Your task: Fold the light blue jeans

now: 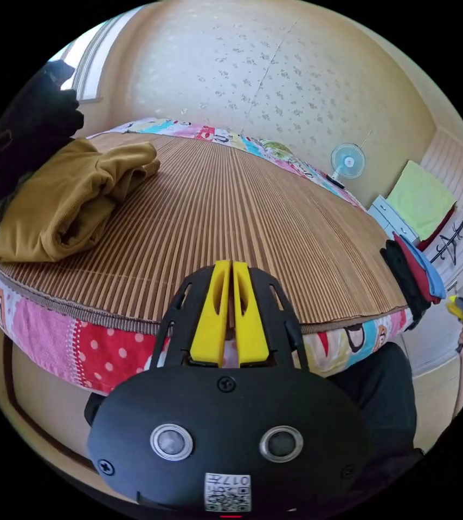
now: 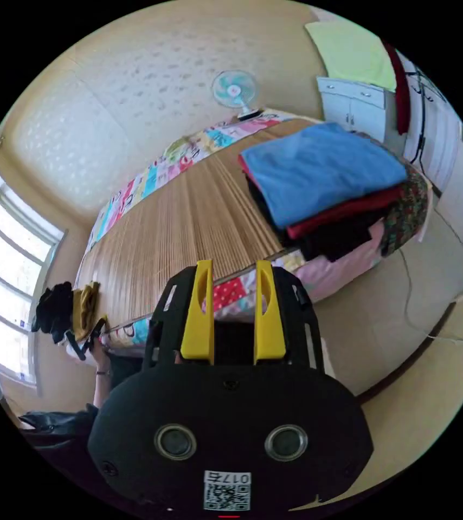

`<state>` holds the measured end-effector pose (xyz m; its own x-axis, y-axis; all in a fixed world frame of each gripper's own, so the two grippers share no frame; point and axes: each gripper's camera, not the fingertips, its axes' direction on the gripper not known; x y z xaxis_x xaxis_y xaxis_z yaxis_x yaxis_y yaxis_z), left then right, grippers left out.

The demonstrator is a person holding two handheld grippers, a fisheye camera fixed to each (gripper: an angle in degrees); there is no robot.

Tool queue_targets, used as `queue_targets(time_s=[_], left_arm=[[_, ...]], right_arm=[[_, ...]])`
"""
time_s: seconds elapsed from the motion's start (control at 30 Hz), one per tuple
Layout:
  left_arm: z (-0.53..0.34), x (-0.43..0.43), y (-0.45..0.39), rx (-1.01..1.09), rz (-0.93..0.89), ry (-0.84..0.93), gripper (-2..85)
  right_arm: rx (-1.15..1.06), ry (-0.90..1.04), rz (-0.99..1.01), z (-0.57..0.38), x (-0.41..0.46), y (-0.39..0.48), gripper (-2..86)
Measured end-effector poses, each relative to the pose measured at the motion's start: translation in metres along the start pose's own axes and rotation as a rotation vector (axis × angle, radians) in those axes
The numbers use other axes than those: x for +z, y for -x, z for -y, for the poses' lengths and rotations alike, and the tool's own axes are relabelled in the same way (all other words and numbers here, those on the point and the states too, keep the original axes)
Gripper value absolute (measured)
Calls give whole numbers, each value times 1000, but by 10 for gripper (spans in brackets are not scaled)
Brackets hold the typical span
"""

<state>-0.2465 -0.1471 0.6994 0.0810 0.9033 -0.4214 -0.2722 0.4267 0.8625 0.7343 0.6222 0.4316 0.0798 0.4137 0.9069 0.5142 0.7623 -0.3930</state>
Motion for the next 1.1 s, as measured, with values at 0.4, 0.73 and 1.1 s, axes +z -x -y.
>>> queue_targets(time_s=[0.4, 0.73, 1.1], left_arm=[[-10, 41, -23, 51, 123, -66, -10], [-5, 72, -17, 25, 56, -54, -10], [-13, 98, -15, -8, -50, -46, -10]], right_arm=[[97, 0, -312, 142, 63, 33, 39], [-699, 121, 47, 204, 76, 388, 27], [-934, 662, 692, -66, 236, 541, 54]])
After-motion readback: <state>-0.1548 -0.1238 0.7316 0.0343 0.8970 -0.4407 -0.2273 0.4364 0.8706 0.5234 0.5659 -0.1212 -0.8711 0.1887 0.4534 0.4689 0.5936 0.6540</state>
